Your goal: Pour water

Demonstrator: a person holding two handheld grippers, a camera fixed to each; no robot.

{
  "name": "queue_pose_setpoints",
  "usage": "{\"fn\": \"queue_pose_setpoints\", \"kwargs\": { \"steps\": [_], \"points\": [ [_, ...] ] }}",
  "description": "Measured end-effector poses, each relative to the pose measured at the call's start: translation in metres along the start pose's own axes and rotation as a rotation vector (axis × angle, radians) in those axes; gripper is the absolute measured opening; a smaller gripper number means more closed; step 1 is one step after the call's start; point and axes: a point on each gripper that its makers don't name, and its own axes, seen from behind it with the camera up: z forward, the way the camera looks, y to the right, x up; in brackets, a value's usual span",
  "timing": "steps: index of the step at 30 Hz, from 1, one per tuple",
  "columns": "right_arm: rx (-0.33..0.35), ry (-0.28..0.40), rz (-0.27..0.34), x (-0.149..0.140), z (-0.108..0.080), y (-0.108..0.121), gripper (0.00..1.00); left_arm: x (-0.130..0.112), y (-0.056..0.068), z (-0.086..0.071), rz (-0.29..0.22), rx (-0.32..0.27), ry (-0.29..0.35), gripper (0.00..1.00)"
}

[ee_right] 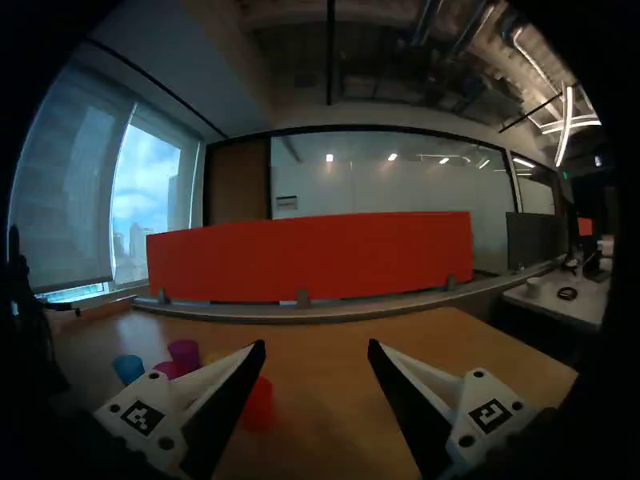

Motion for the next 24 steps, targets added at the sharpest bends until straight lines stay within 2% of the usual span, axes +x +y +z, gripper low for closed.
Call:
{"fn": "queue_pose_setpoints", "kwargs": {
  "steps": [3, 12, 18, 24],
  "points": [
    [-0.003, -0.008, 0.000, 0.000, 0.001, -0.002, 0.99, 0.000, 0.001, 0.000, -0.002, -0.007, 0.020, 0.95],
    [-0.014, -0.006, -0.004, 0.007, 0.003, -0.010, 0.99, -0.022, -0.013, 0.007, -0.008, -0.005, 0.024, 0.96],
    [-0.013, -0.022, -0.001, 0.004, 0.007, -0.016, 0.99, -0.028, -0.017, 0.010, -0.032, -0.020, 0.043, 0.95],
    [-0.004, -0.027, 0.002, 0.003, 0.009, -0.021, 0.99, -0.036, -0.024, 0.012, -0.027, -0.006, 0.042, 0.95]
  ]
}}
